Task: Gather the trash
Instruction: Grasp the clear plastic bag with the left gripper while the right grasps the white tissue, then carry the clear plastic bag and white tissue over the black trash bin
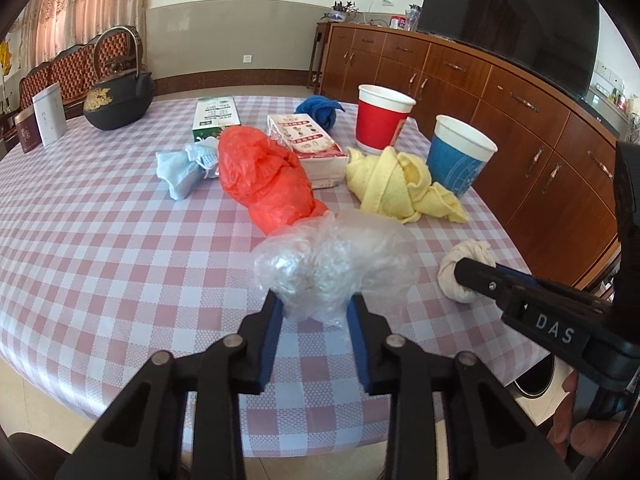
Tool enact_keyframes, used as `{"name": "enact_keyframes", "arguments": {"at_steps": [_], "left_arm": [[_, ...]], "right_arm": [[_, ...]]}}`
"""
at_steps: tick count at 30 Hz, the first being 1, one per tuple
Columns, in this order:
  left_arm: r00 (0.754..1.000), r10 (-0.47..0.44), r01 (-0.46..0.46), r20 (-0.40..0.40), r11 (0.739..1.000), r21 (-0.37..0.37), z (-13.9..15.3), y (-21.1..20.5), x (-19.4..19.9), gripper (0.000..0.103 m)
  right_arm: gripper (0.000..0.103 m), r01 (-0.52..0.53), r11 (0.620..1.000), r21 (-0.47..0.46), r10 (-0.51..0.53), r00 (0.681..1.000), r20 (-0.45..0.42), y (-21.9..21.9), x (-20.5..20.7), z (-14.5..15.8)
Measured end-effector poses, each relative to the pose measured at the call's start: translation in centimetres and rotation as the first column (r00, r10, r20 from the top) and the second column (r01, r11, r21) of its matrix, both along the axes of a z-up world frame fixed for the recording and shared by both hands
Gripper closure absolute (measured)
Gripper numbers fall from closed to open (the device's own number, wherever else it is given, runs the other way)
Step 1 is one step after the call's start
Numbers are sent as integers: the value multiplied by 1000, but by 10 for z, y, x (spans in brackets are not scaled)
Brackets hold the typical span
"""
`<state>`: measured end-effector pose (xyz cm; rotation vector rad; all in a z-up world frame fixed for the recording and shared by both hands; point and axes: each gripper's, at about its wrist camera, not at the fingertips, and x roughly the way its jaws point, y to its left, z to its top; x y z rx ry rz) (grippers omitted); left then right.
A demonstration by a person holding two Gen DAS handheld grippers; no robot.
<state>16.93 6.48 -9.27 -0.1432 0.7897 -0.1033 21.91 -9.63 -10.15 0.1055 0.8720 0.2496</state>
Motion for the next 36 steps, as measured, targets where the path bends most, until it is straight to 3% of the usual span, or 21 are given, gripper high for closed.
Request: {"name": "enact_keyframes", "arguments": {"at_steps": [3,11,13,14,15,17,18,27,29,31,34,35,36], "left_arm": [[1000,-15,14,16,1000,15,5,-3,-4,86],[1000,8,-8,-11,1000,18,4,4,-7,88],[999,21,-21,-34,1000,9,1,8,-7,82],[999,34,-34,-36,999,10,0,10,-8,72],[998,53,-52,-36,999,12,0,12,-8,54],[996,79,-79,-36,997,0,0,17,-9,28],[996,85,-85,-26,996,-18,2,20,-11,26],[998,66,-67,-25,996,-63,8,11,3,25],[998,60,-60,-16,996,-65,10,8,7,25],[999,49,-49,-12,998,-46,7,2,13,24],[999,25,-26,-31,999,-47,-1,0,22,24],[1000,18,-19,-24,998,-61,-2,1,23,26],[1000,16,-17,-12,997,-71,-2,2,22,38]], "right_arm": [[80,-2,1000,-9,2,1000,23,1,-4,5],[80,-5,1000,-8,5,999,46,-2,-13,13],[80,-1,1000,-7,1,999,47,-4,-15,12],[80,0,1000,-7,0,999,46,-4,-16,12],[80,-2,1000,-6,2,999,41,-4,-16,11],[80,-10,1000,-1,10,999,34,-3,-16,10],[79,-8,1000,-1,8,999,34,-2,-16,10],[75,13,1000,4,-13,1000,19,-5,-13,7],[71,16,1000,7,-16,1000,16,-7,-12,7],[57,17,1000,9,-17,1000,17,-7,-11,6],[53,15,1000,8,-15,1000,13,-6,-7,4],[53,10,1000,10,-10,1000,7,-6,-6,3],[53,4,1000,15,-4,1000,1,-5,-5,1]]}}
